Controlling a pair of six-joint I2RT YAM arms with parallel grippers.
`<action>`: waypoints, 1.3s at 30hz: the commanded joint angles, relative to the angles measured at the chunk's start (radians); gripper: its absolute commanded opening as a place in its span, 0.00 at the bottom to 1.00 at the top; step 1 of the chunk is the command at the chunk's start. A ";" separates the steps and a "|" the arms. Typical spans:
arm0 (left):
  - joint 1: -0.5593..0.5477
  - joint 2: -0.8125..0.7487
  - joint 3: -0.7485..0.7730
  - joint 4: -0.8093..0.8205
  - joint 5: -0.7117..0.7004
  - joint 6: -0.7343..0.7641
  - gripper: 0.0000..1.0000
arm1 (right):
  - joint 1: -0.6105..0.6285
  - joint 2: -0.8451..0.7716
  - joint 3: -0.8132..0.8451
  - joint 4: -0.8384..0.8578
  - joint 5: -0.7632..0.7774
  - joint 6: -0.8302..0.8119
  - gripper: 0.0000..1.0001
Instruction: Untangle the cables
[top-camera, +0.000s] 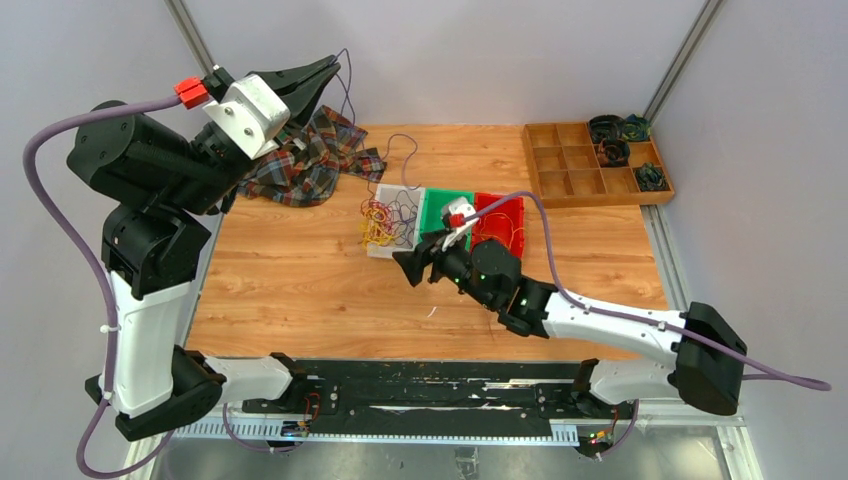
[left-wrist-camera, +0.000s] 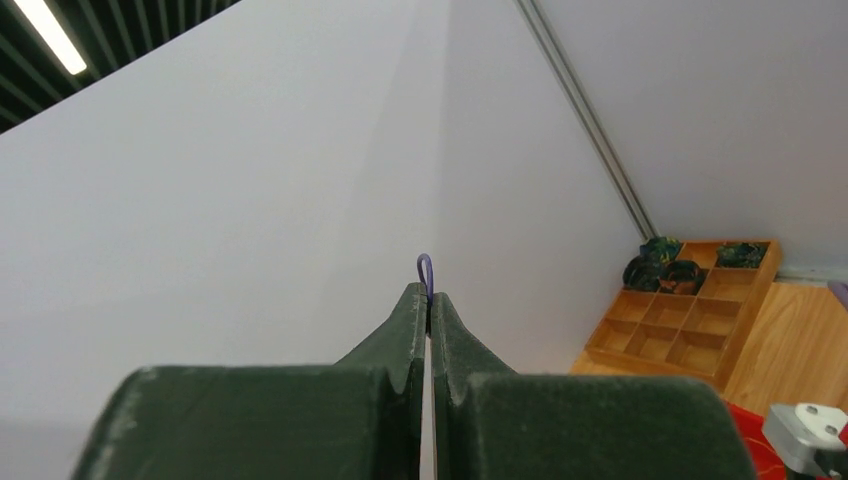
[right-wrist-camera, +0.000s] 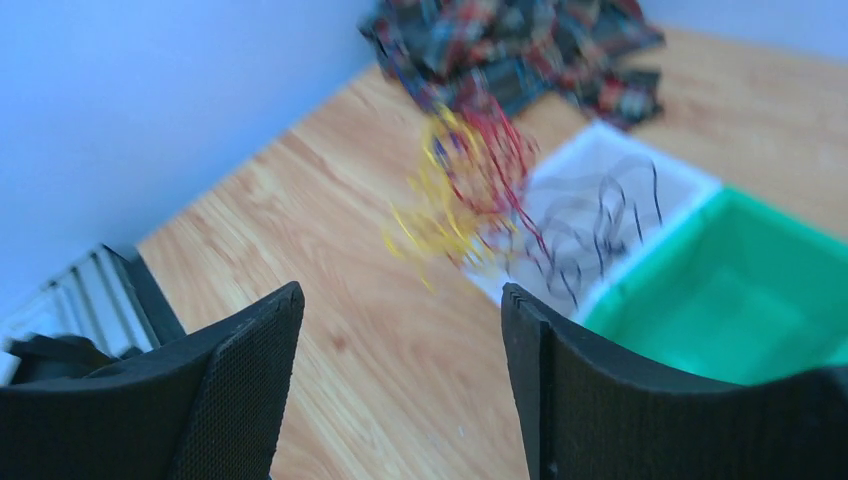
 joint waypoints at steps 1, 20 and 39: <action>0.003 -0.013 0.001 0.034 0.018 -0.014 0.00 | 0.015 -0.003 0.139 -0.054 -0.097 -0.147 0.73; 0.003 0.010 0.035 0.057 0.060 -0.107 0.00 | 0.014 0.213 0.249 0.005 -0.074 -0.130 0.59; 0.003 0.061 0.190 0.095 0.051 -0.149 0.00 | 0.021 0.432 0.027 0.134 -0.166 0.102 0.39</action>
